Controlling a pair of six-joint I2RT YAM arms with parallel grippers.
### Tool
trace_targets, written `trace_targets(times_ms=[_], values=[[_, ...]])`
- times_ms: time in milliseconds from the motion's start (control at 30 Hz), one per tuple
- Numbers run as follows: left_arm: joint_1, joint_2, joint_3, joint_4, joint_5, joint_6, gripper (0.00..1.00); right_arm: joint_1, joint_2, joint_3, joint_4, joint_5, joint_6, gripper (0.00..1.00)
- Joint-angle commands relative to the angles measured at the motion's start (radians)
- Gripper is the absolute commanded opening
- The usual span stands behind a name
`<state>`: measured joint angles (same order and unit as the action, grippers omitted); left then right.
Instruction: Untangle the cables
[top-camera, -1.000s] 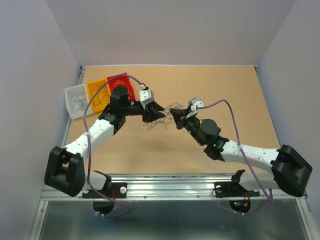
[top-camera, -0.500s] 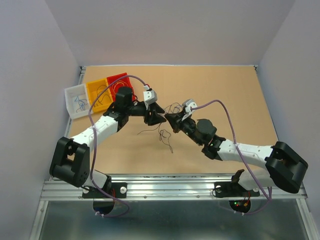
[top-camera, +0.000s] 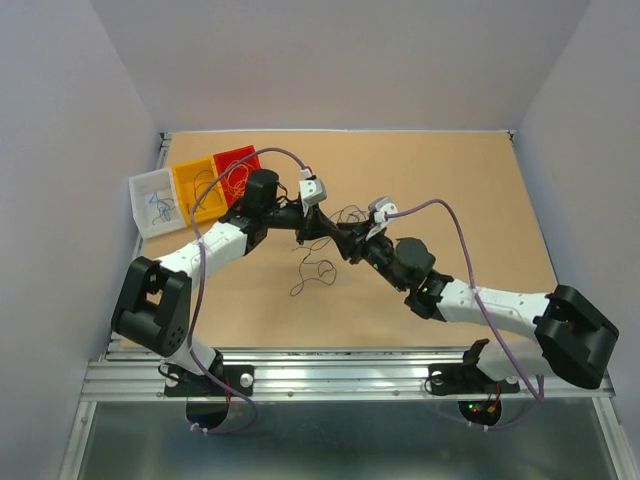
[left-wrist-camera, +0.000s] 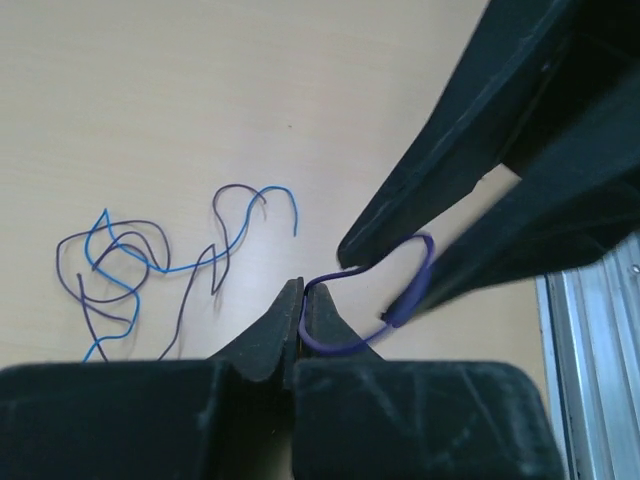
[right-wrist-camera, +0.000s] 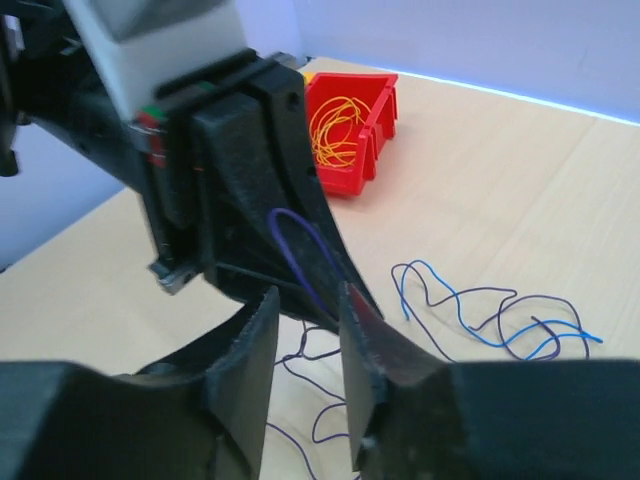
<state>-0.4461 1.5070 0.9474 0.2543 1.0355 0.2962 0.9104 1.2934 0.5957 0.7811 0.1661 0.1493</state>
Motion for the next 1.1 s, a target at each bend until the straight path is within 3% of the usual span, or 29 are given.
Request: trace_targets(times_ms=[0, 167, 367, 567, 733, 867, 1000, 1067], values=[[-0.006, 0.054, 0.082, -0.080, -0.138, 0.026, 0.00, 0.005, -0.071, -0.020, 0.053, 0.104, 0.018, 0.42], [-0.034, 0.127, 0.200, -0.253, -0.293, 0.089, 0.00, 0.005, -0.225, -0.120, -0.015, 0.263, 0.055, 0.72], [-0.140, 0.226, 0.271, -0.487, -0.523, 0.152, 0.00, 0.004, -0.387, -0.178, -0.164, 0.427, 0.093, 0.76], [-0.221, 0.202, 0.212, -0.524, -0.644, 0.179, 0.04, 0.004, -0.509, -0.221, -0.216, 0.455, 0.105, 0.77], [-0.252, 0.174, 0.146, -0.529, -0.744, 0.204, 0.16, 0.004, -0.531, -0.224, -0.246, 0.455, 0.108, 0.78], [-0.253, 0.167, 0.120, -0.523, -0.795, 0.208, 0.35, 0.004, -0.507, -0.214, -0.246, 0.446, 0.111, 0.78], [-0.255, 0.157, 0.099, -0.521, -0.822, 0.215, 0.66, 0.004, -0.479, -0.200, -0.246, 0.431, 0.116, 0.78], [-0.256, 0.153, 0.091, -0.520, -0.827, 0.213, 0.76, 0.004, -0.473, -0.194, -0.246, 0.426, 0.119, 0.78]])
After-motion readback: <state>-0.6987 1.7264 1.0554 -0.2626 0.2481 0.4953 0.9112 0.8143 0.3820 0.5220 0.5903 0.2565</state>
